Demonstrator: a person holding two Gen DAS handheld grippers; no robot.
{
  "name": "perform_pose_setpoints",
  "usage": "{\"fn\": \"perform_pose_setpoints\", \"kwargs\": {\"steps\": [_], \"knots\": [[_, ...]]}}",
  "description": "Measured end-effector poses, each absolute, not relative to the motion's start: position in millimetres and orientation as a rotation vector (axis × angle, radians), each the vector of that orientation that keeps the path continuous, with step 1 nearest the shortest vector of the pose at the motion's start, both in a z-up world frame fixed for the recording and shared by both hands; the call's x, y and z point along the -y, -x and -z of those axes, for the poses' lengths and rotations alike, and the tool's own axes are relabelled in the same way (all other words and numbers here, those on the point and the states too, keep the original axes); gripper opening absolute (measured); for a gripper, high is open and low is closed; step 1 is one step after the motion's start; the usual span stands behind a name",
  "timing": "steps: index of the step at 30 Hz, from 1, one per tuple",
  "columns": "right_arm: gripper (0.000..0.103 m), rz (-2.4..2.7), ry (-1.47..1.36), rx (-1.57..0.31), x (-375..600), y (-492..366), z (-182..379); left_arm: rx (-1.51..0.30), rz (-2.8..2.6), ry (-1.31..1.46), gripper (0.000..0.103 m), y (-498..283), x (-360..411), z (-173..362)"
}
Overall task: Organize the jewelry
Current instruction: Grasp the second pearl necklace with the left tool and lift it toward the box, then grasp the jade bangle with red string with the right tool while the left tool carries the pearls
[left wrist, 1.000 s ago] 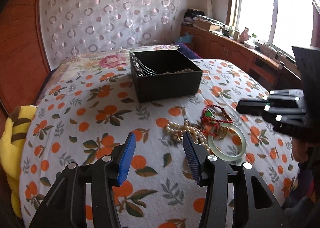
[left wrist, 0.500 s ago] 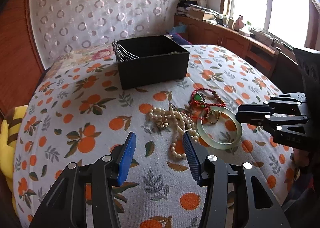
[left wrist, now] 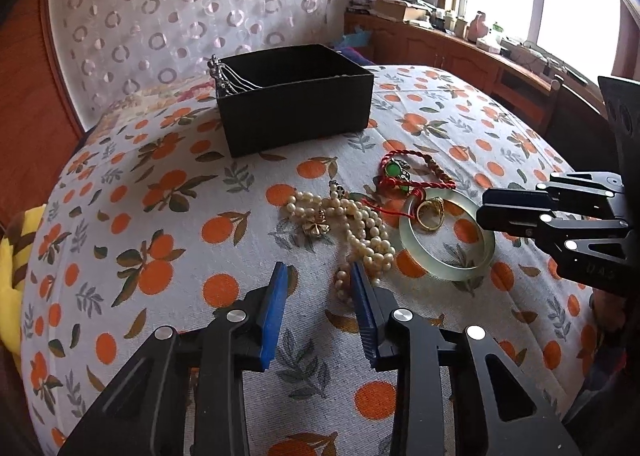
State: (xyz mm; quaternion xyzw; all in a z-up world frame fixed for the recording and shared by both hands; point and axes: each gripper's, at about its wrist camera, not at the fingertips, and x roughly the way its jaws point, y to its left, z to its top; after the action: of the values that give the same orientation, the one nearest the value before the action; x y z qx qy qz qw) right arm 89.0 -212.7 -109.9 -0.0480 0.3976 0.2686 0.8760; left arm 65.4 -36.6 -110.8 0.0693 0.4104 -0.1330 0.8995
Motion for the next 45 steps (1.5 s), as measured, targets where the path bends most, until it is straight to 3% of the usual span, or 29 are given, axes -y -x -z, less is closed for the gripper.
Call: {"fn": "perform_pose_setpoints", "kwargs": {"steps": [3,7,9,16,27,42,45], "knots": [[0.022,-0.560,0.100,-0.831,213,-89,110,-0.845,0.300,-0.166,0.014,-63,43,111],[0.022,-0.560,0.097,-0.832,212,-90,110,-0.841,0.299,-0.181,0.012,-62,47,112],[0.022,-0.562,0.095,-0.833,214,-90,111,-0.842,0.317,-0.173,0.004,-62,46,112],[0.022,-0.560,0.099,-0.835,212,-90,112,-0.818,0.297,-0.147,0.004,-55,37,105],[0.022,-0.551,0.124,-0.840,213,-90,115,-0.638,0.274,-0.043,0.004,-32,11,39],[0.026,-0.541,0.235,-0.865,189,-99,114,-0.518,0.264,-0.056,0.004,-23,4,-9],[0.012,-0.543,0.251,-0.861,189,-100,113,-0.503,0.262,-0.062,0.004,-25,5,-14]]}}
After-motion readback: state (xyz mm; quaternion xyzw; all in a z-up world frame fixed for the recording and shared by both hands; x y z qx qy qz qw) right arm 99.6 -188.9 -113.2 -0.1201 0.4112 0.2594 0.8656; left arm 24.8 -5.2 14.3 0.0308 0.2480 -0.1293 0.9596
